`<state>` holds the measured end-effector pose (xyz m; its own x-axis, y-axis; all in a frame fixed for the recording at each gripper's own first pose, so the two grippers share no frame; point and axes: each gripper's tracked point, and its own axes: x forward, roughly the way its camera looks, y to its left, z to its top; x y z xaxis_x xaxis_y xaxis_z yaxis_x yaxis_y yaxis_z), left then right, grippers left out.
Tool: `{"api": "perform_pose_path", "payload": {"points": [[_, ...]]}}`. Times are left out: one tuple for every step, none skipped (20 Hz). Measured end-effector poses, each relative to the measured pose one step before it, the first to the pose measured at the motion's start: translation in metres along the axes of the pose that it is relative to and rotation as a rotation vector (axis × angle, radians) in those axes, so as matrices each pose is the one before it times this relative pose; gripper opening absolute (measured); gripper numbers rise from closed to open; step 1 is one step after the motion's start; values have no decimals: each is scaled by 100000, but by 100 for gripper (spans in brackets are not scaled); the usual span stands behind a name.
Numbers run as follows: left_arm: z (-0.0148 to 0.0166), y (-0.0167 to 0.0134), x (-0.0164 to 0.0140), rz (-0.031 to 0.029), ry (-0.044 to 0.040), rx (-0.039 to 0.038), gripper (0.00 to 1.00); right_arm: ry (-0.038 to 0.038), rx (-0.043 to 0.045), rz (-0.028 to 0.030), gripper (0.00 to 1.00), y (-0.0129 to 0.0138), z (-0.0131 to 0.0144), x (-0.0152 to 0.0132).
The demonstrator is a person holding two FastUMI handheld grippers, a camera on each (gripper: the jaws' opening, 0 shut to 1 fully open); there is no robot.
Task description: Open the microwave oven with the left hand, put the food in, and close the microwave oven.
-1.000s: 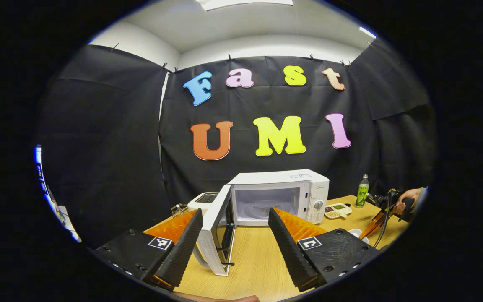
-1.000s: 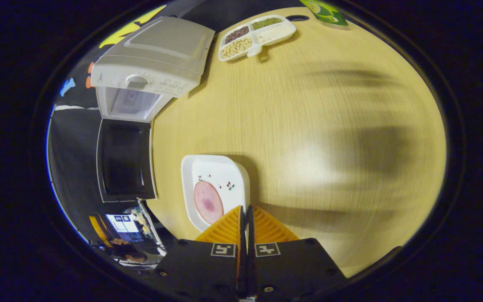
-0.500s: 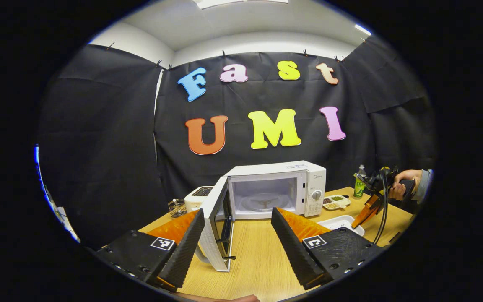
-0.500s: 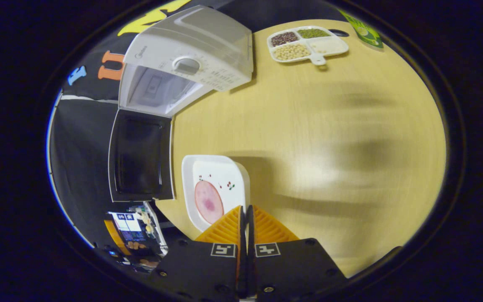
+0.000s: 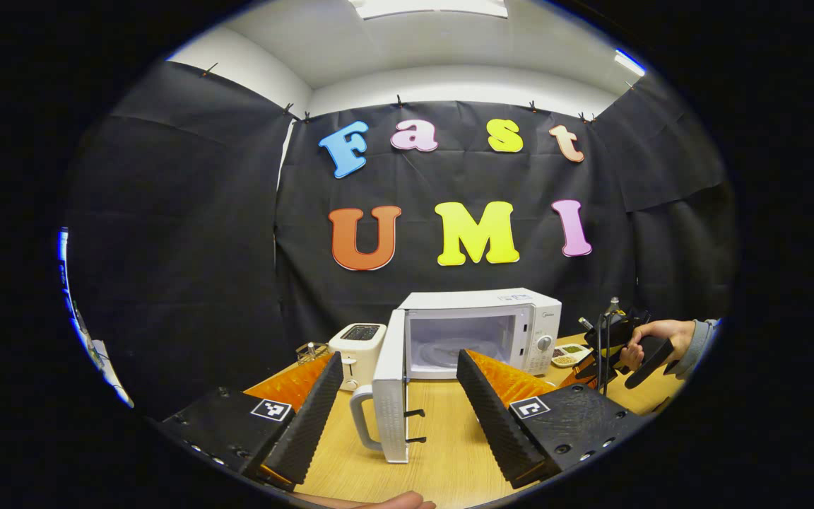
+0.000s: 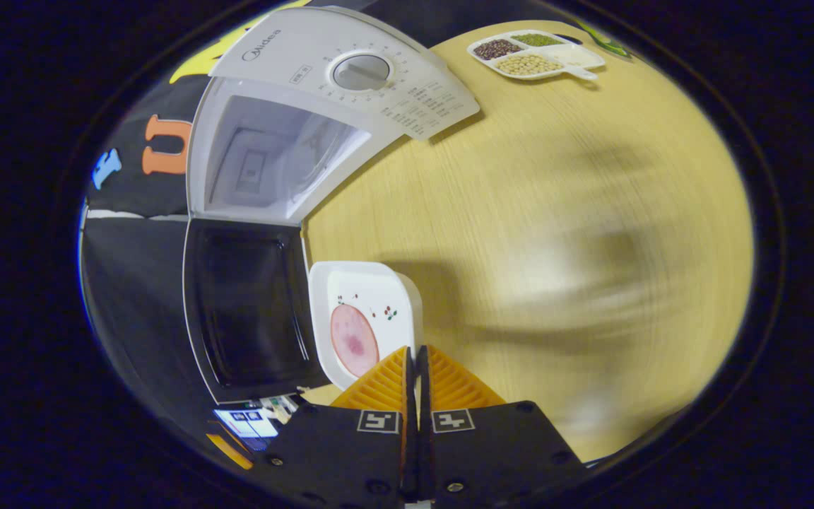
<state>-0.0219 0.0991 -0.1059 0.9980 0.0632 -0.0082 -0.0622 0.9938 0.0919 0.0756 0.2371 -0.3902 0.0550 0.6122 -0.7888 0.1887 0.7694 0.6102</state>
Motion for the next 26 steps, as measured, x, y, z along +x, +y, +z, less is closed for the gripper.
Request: {"api": "perform_pose_path", "payload": {"points": [[174, 727, -100, 1333, -581, 299, 96, -2911, 3102, 829, 4, 728, -305, 699], [-24, 663, -32, 1122, -122, 120, 96, -3726, 4435, 1088, 4, 730, -223, 590], [3, 610, -108, 805, 246, -346, 96, -3720, 4572, 505, 4, 549, -89, 747], [-89, 637, -35, 985, 213, -446, 96, -3198, 3640, 157, 3, 606, -167, 580], [-210, 739, 27, 1074, 252, -184, 96, -3239, 1753, 671, 4, 767, -54, 674], [-234, 773, -54, 1319, 403, -10, 96, -1696, -914, 1340, 4, 880, -366, 719], [-272, 769, -116, 1284, 479, -159, 96, -1885, -541, 2611, 0, 1173, -280, 558], [-200, 714, -141, 941, 803, -421, 96, -2638, 921, 3306, 4, 1455, -149, 746], [-343, 602, -92, 595, 709, -893, 96, -1218, 1463, 3175, 4, 1192, -13, 740], [-207, 584, -98, 883, 527, -952, 96, -4090, 1443, 3092, 4, 1325, 288, 673], [-207, 729, -36, 1171, 271, -737, 96, -4485, 1896, 2409, 4, 1053, 703, 735], [-340, 829, 22, 1556, 545, -519, 96, -4848, 3760, 2170, 4, 935, 669, 646], [-391, 624, 244, 1262, 614, -293, 96, -6844, 4665, 1641, 4, 864, 1045, 700], [-291, 369, -7, 425, 394, 283, 96, -6903, 3935, 1544, 4, 713, 972, 665], [-319, 8, 124, -494, 749, 673, 95, -5308, 3118, 2341, 4, 769, 978, 932], [-272, 45, 69, -301, 596, 3, 84, -4077, 2253, 3079, 0, 894, 515, 999], [-146, 67, 62, -515, 471, -94, 84, -1954, 1503, 2707, 4, 633, 412, 1072], [-135, -94, 164, -720, 356, -125, 84, -1667, 2428, 2134, 4, 552, 290, 1100], [46, 92, 200, -492, 71, -35, 84, -1225, 2175, 755, 4, 76, 422, 1072], [6, 254, 230, 293, 84, -280, 84, -2149, 2959, 459, 4, 16, 490, 873], [-12, 178, 252, 820, 45, -418, 84, -3530, 960, 482, 4, -68, 753, 1172], [-142, 95, 281, 504, 18, -414, 84, -2712, -878, 596, 4, -141, 496, 1111], [-231, -150, 246, -117, 516, -136, 84, -2528, -420, 1451, 4, 79, 389, 1097], [-277, -306, 239, -189, 642, 297, 84, -990, -635, 1653, 4, 214, -54, 827], [-353, -96, 190, 246, 841, 628, 84, -1078, 224, 2404, 5, 274, -12, 890], [-348, 42, 360, 347, 884, 663, 84, -244, -791, 1712, 6, 166, -199, 900]]}}
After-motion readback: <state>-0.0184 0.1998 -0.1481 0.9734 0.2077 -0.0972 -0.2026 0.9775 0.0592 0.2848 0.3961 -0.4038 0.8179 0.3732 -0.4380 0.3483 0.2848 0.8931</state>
